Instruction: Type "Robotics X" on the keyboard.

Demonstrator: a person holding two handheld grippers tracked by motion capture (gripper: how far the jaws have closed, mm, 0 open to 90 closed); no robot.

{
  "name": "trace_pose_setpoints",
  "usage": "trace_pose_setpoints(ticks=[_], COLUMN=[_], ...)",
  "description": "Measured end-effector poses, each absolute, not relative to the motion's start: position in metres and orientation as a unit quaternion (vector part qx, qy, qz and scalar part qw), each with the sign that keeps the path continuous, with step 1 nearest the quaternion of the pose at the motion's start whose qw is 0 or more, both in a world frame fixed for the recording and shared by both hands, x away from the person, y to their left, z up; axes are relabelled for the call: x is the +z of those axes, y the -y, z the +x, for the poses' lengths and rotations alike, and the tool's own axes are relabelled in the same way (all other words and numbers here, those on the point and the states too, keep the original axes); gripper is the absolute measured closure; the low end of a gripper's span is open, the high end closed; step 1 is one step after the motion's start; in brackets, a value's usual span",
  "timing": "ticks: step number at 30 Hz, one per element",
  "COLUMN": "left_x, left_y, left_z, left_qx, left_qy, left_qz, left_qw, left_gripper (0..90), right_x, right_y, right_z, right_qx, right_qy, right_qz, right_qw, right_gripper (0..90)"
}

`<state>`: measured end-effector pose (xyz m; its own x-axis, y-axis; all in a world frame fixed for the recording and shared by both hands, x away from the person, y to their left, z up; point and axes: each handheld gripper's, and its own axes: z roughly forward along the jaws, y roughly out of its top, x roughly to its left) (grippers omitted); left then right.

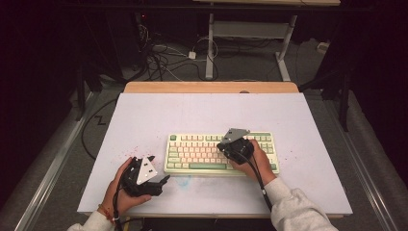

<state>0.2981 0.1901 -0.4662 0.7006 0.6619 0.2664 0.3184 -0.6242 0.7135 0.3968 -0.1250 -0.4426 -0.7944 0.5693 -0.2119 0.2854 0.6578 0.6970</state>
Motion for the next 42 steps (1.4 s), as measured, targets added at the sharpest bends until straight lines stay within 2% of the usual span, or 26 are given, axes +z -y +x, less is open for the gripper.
trace_pose_setpoints(ticks=[4, 9, 18, 24, 31, 42], left_x=[-0.467, -0.468, -0.469, -0.469, -0.469, -0.467], left_y=[-0.189, -0.187, -0.187, -0.186, -0.185, -0.186], left_z=[0.298, 0.298, 0.297, 0.297, 0.297, 0.296], left_qx=[0.261, 0.260, 0.259, 0.257, 0.258, 0.260], left_qy=[-0.285, -0.281, -0.281, -0.280, -0.279, -0.279], left_qz=[0.863, 0.866, 0.867, 0.869, 0.870, 0.866], left_qw=[0.325, 0.321, 0.319, 0.316, 0.314, 0.323], left_gripper=[18.1, 18.1, 18.0, 18.1, 18.1, 19.2], right_x=[-0.437, -0.430, -0.415, -0.410, -0.408, -0.412], right_y=[0.131, 0.137, 0.155, 0.167, 0.177, 0.195], right_z=[0.392, 0.386, 0.373, 0.364, 0.355, 0.338], right_qx=[0.359, 0.382, 0.427, 0.434, 0.436, 0.427], right_qy=[-0.877, -0.866, -0.841, -0.829, -0.819, -0.814], right_qz=[0.240, 0.234, 0.227, 0.230, 0.235, 0.244], right_qw=[0.210, 0.221, 0.243, 0.267, 0.288, 0.310], right_gripper=[88.2, 79.3, 48.2, 36.7, 30.8, 29.4])
